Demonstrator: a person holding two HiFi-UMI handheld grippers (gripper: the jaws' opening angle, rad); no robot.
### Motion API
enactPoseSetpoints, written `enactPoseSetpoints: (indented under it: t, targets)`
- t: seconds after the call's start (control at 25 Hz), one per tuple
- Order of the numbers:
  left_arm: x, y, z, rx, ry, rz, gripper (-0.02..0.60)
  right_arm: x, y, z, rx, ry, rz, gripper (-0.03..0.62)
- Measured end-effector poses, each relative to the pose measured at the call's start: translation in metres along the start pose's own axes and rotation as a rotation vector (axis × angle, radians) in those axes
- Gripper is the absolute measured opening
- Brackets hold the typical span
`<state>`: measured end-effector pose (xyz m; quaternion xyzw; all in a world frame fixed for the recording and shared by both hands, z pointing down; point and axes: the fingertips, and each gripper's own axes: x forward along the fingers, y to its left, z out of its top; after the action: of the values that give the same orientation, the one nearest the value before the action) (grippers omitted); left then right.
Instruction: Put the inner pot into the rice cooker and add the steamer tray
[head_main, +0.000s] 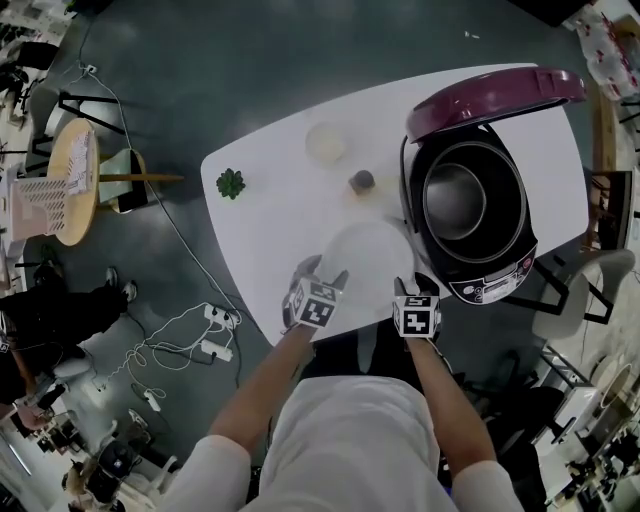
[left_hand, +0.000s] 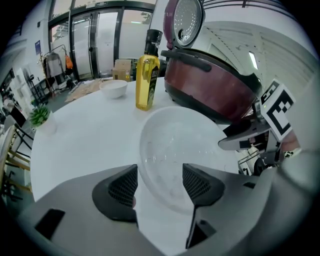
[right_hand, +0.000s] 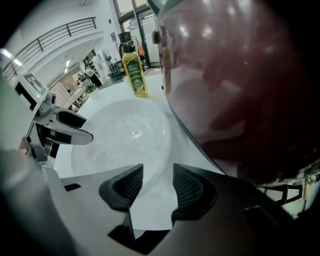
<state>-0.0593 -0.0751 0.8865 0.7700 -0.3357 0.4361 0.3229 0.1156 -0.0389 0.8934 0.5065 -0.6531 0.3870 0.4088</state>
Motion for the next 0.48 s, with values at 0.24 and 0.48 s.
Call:
enactPoseSetpoints:
  t: [0.24,0.48]
  targets:
    - [0.005,0.012,-0.008,0.027,0.039,0.072,0.138,0.005,0.002,0.007,0.017,-0.018,-0.001,0.127]
    - [-0.005,0.012,-0.012,0.024,0.034,0.069,0.138,-0.006,0.007,0.012,0.005,-0.027,0.023,0.118]
